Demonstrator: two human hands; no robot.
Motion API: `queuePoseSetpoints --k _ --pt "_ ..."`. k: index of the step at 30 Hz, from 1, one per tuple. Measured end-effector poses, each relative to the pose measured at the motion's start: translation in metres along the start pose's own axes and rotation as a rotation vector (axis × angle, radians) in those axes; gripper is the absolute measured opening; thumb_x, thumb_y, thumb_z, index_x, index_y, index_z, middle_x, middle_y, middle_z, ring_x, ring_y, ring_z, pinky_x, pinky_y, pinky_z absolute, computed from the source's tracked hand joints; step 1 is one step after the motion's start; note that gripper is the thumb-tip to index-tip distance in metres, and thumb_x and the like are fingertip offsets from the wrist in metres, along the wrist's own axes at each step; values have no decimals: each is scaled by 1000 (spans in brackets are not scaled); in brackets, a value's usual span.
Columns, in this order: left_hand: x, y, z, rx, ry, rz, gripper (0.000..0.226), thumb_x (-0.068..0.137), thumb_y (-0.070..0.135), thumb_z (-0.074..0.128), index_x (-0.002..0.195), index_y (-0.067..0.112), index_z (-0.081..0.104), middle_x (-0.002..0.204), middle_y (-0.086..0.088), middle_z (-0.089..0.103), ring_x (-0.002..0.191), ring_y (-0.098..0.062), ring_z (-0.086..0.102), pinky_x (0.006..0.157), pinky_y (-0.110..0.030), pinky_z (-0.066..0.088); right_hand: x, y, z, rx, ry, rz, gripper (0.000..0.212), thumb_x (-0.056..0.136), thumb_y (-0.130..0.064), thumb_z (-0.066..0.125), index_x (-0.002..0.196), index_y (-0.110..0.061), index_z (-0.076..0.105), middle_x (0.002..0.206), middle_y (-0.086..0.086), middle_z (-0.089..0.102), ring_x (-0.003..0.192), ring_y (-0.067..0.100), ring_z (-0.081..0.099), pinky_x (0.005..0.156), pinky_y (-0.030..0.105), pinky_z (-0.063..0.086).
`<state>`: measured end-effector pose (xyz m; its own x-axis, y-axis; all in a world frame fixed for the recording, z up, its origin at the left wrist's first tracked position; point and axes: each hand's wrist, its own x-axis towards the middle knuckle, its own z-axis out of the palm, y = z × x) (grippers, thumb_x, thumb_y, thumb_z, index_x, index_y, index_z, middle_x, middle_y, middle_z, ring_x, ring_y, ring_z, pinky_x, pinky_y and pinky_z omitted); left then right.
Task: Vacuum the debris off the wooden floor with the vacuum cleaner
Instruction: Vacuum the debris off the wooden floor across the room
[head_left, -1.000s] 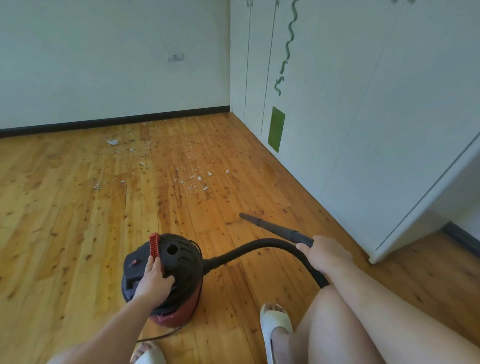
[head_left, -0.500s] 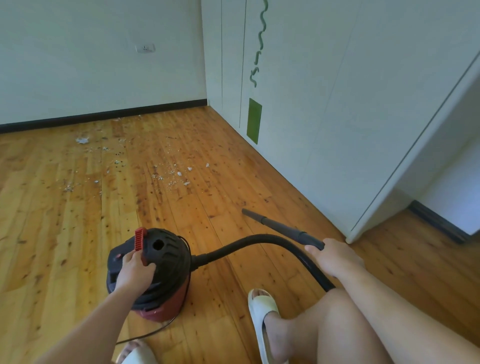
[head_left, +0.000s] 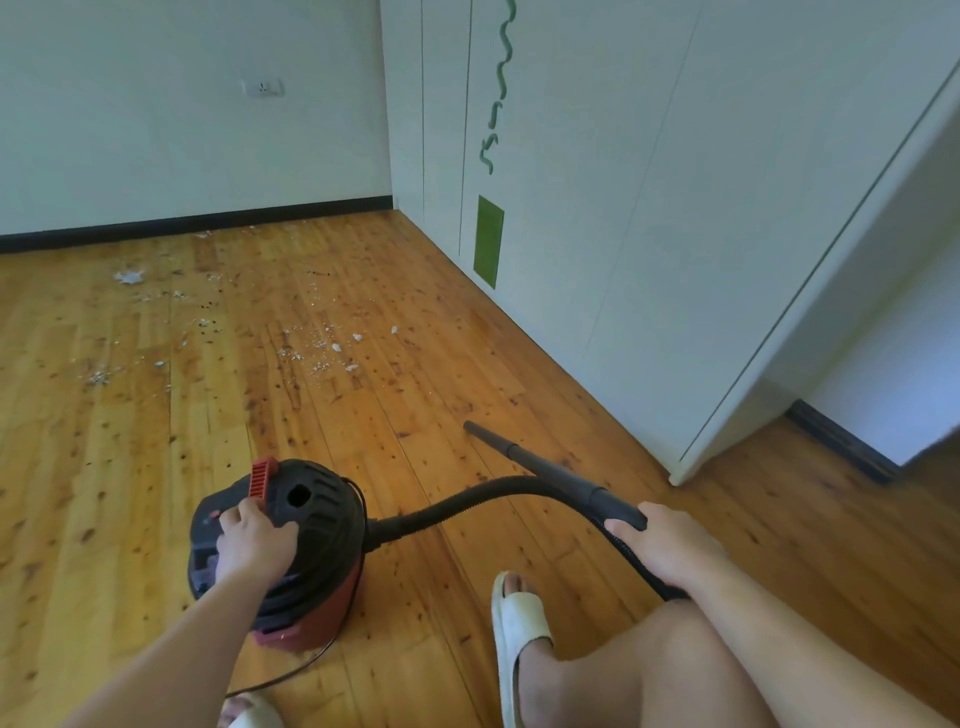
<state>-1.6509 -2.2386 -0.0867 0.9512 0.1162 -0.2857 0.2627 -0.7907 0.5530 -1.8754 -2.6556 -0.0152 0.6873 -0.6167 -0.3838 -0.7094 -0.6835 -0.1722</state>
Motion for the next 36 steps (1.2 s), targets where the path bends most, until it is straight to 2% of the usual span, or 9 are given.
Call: queuePoseSetpoints --k 4,9,12,14,19,24,28,30,36 --pt "10 -3 0 -40 21 -57 66 92 26 61 149 12 32 134 -19 48 112 -41 56 93 -55 52 11 -8 -2 72 -60 -48 46 100 -65 44 111 -20 49 99 -6 63 78 16 67 66 31 56" --pt "17 0 13 -56 78 -87 69 91 27 62 150 11 30 136 -21 49 120 -44 52 100 -56 47 43 -28 4 151 -76 -50 53 100 -64 45 124 -18 57 84 2 68 58 19 68 48 28 52" --pt "25 1 18 -39 82 -100 69 92 26 61 151 11 29 138 -20 49 122 -42 51 102 -57 45 64 -54 2 138 -45 -59 43 102 -62 43 110 -20 50 79 4 70 60 22 70 54 32 57" --pt "30 1 17 -56 63 -84 69 94 20 59 155 11 27 144 -20 44 125 -41 50 102 -57 46 75 -72 -1 110 -17 -55 39 103 -63 40 115 -27 48 82 2 70 59 17 68 52 28 54" --pt "29 1 9 -31 11 -30 77 95 13 58 162 15 18 152 -19 40 123 -39 55 97 -52 53 107 -101 -8 26 47 -74 57 100 -68 38 127 -22 58 92 -7 63 80 16 65 69 34 57" --pt "31 2 -10 -26 -78 -8 69 92 4 56 155 18 32 127 -20 58 94 -33 64 81 -48 55 131 -126 -41 -43 32 -165 50 101 -65 40 116 -24 64 94 -8 65 88 16 65 72 33 52" --pt "25 7 -26 -45 -144 13 58 95 3 54 150 20 41 90 -5 67 65 -15 61 53 -24 46 137 -167 -86 -128 40 -197 53 102 -62 41 128 -20 60 118 3 68 107 24 65 85 36 53" --pt "25 10 -30 -67 -148 -9 55 98 8 55 150 19 41 90 0 66 67 -12 64 49 -18 42 134 -187 -101 -187 47 -222 56 102 -61 42 134 -17 59 125 6 66 112 26 64 86 36 52" --pt "32 22 -12 -83 -80 -93 24 99 11 54 120 14 44 82 -7 66 65 -19 64 51 -28 45 140 -192 -71 -234 113 -329 50 103 -59 42 130 -20 60 115 0 69 100 19 66 72 30 49"
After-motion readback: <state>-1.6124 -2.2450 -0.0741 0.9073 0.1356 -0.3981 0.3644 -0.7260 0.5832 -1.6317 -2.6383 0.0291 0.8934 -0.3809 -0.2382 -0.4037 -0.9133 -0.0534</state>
